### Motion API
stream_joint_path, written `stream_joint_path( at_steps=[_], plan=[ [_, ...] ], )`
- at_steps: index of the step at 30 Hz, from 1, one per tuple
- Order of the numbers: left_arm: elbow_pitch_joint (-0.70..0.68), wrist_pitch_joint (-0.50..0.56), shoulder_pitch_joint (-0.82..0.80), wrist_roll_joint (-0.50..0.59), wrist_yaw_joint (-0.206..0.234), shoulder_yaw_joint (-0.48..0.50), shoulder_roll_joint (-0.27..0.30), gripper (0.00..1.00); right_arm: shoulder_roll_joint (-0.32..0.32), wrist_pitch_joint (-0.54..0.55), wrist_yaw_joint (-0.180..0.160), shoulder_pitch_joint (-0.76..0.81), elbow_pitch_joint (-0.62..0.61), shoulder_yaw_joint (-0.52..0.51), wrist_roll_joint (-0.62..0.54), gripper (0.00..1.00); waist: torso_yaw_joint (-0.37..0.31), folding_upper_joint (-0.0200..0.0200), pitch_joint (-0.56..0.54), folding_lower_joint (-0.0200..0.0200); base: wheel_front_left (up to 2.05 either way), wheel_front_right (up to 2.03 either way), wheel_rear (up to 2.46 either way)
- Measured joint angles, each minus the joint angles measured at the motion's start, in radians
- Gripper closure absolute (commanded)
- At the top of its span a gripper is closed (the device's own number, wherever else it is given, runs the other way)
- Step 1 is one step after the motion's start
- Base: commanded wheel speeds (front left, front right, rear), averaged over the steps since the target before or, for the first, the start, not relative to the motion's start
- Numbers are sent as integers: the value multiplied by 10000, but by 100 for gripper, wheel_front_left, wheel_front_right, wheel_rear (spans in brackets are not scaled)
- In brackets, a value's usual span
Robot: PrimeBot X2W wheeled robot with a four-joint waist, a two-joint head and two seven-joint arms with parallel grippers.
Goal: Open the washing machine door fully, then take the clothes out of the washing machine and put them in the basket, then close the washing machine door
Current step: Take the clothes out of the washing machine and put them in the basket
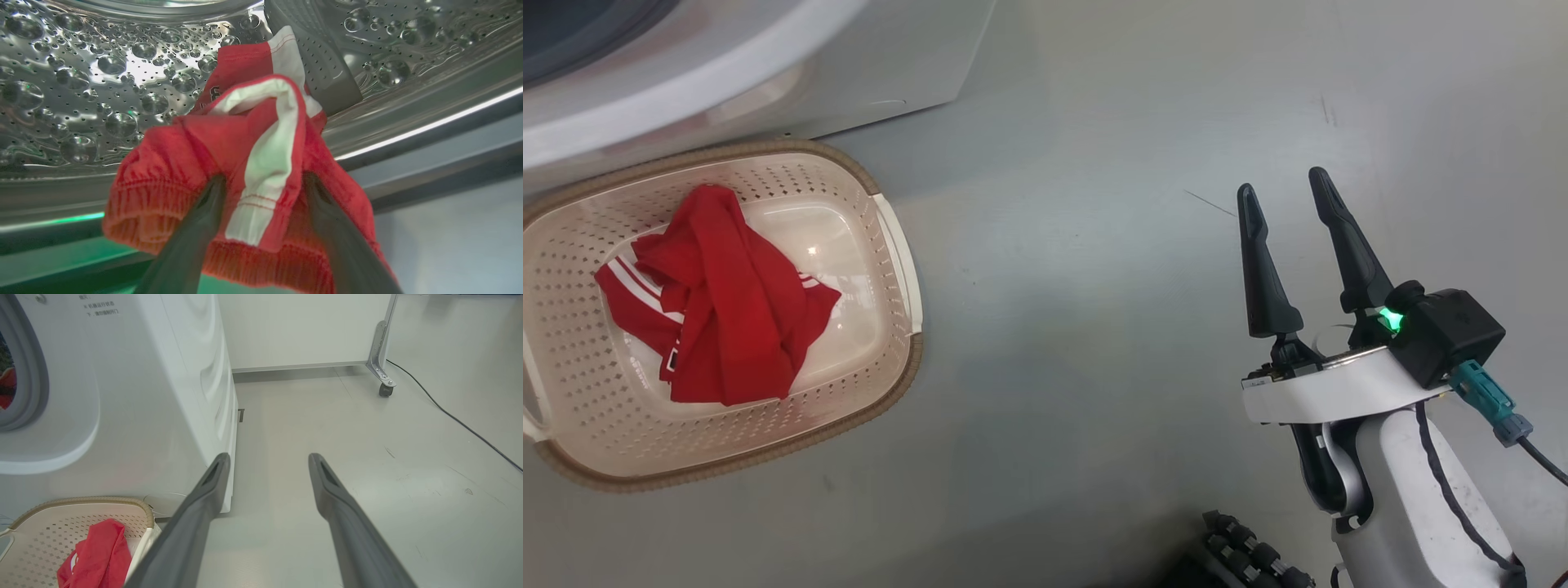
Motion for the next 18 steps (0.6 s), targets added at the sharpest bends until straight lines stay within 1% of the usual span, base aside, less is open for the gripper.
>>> stream_joint_path(
  at_steps=[1,2,3,4,5,6,14,18],
  plan=[
    [40,6,-58,0,19,2,-2,0,0,0,-2,-2,-2,0,0,0,-5,0,14,0,0,0,0],
    [75,59,-99,0,79,10,-10,28,0,0,-17,-4,-2,0,0,0,-8,0,26,0,0,0,0],
    [94,104,-128,0,100,6,-17,51,0,0,-19,-10,-2,0,0,0,-8,0,38,0,0,0,0],
    [105,130,-155,2,102,4,-17,78,0,0,-23,-22,-2,0,0,0,-7,0,50,0,0,0,0],
    [119,134,-191,8,121,-4,-13,97,0,0,-23,-45,-2,0,0,0,-4,0,61,0,0,0,0],
    [138,134,-221,19,144,-15,-12,100,0,0,-25,-73,-6,0,0,0,1,0,71,0,0,0,0],
    [176,-36,-334,27,128,-196,-27,100,0,0,-29,-242,-29,-42,-2,0,98,0,112,0,0,0,0],
    [138,-410,-332,29,81,-370,-291,100,-2,0,-40,-243,-31,-251,-29,0,226,0,83,0,0,0,0]
  ],
)
